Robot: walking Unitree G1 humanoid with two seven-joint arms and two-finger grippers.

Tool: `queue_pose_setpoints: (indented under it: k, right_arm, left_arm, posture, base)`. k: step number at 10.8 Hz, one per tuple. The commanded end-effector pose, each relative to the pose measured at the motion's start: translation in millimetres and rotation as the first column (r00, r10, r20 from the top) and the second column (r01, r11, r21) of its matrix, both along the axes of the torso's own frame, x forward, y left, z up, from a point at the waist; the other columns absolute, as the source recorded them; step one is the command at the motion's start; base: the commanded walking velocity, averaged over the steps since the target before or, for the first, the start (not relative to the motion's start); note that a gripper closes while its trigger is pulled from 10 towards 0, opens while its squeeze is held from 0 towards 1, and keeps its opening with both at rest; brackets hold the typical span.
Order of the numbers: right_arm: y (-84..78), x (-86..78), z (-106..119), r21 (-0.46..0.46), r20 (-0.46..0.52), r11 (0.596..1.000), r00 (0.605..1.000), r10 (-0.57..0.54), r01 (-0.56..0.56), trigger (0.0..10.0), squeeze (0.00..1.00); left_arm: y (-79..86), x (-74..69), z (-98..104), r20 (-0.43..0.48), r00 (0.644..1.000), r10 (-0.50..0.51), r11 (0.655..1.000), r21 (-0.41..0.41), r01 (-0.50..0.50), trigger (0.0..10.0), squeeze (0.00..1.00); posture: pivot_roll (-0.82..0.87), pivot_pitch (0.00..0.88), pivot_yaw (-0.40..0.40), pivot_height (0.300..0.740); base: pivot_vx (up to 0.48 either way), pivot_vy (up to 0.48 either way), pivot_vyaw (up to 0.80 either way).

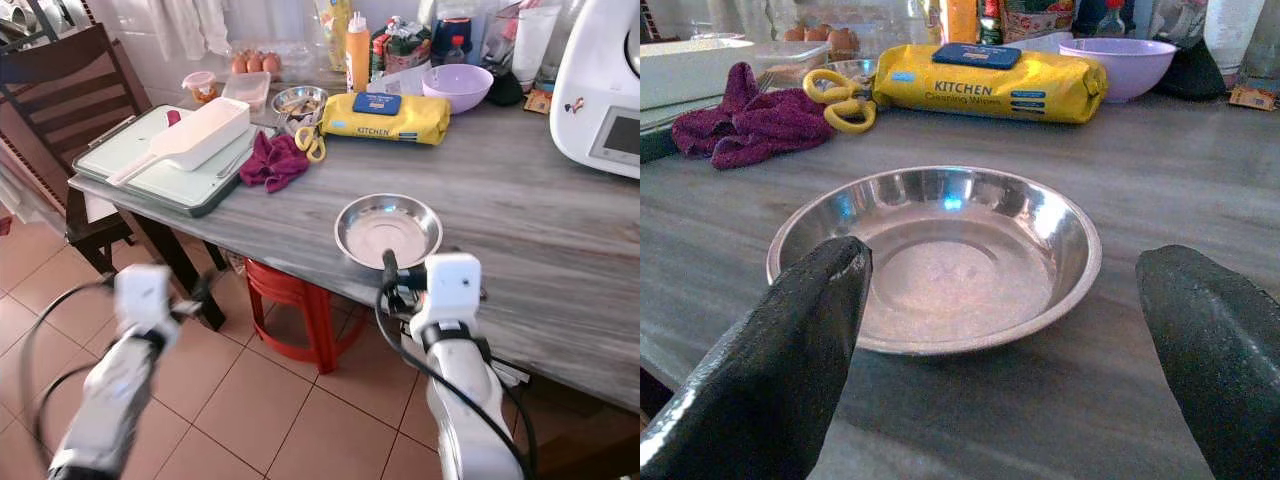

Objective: Setting the table

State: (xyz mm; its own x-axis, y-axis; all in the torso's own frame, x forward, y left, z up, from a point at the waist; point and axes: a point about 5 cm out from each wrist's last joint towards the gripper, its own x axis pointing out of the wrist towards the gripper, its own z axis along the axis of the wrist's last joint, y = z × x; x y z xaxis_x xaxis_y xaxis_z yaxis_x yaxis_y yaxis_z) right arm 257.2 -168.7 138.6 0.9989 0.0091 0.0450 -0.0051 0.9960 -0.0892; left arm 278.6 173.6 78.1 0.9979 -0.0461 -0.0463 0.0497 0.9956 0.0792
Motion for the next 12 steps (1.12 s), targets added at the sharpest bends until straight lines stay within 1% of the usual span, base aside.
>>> queue_pose_setpoints:
  k: [1,3,5,6,7,8,10,11,12]
  right_arm:
    - [2.2,-2.3,7.3,-0.001,0.041,1.0,0.999,0.016,-0.016,10.0,0.0]
    - [6.0,1.1,8.1,-0.001,0.037,1.0,0.999,0.029,-0.029,10.0,0.0]
    - [6.0,4.7,9.6,-0.016,0.046,0.999,0.998,0.03,-0.03,10.0,0.0]
    - [5.3,5.1,9.6,-0.018,0.048,0.999,0.998,0.028,-0.027,10.0,0.0]
    - [3.1,5.4,8.6,0.003,0.044,1.0,0.999,0.005,-0.005,10.0,0.0]
    - [1.3,5.1,8.0,0.039,0.041,0.999,0.999,-0.016,0.014,10.0,0.0]
    - [3.6,5.8,7.3,0.086,0.028,0.996,1.0,0.0,-0.002,10.0,0.0]
    - [4.5,5.9,7.3,0.123,0.031,0.992,1.0,0.001,-0.005,10.0,0.0]
    - [2.5,5.8,7.7,0.136,0.05,0.991,0.999,-0.02,0.013,10.0,0.0]
  left_arm:
    - [6.4,-2.6,2.4,0.017,0.999,0.027,1.0,0.012,-0.028,10.0,0.0]
    - [-0.3,-2.1,1.4,0.009,1.0,0.026,1.0,-0.005,-0.026,10.0,0.0]
    - [-9.6,2.0,2.4,0.001,1.0,-0.015,1.0,-0.01,0.015,10.0,0.0]
    - [-10.0,2.7,2.7,-0.001,1.0,-0.014,1.0,-0.008,0.014,10.0,0.0]
    - [-10.5,3.2,2.8,-0.004,1.0,-0.017,1.0,-0.007,0.017,10.0,0.0]
    - [-10.8,4.1,2.9,-0.008,1.0,-0.012,1.0,-0.006,0.012,10.0,0.0]
    - [-14.9,5.8,3.5,-0.011,1.0,-0.024,1.0,-0.001,0.024,10.0,0.0]
    - [-18.1,6.6,3.5,-0.013,0.999,-0.035,0.999,0.001,0.035,10.0,0.0]
    - [-22.4,8.1,4.8,-0.011,0.999,-0.046,0.999,-0.002,0.046,10.0,0.0]
  posture:
    - [-0.1,0.051,0.114,0.74]
    - [-0.09,0.048,0.11,0.74]
    - [-0.1,0.049,0.108,0.74]
    - [-0.1,0.048,0.108,0.74]
    - [-0.1,0.048,0.109,0.74]
    - [-0.1,0.048,0.111,0.74]
    - [-0.1,0.053,0.114,0.74]
    - [-0.1,0.056,0.114,0.74]
    - [-0.1,0.057,0.114,0.74]
  base:
    - [0.0,0.0,0.0]
    - [0.0,0.0,-0.64]
    - [0.0,0.0,-0.79]
    - [0.0,0.0,-0.79]
    - [0.0,0.0,-0.79]
    - [0.0,0.0,0.0]
    - [0.0,0.0,0.0]
    - [0.0,0.0,0.0]
    - [0.0,0.0,0.0]
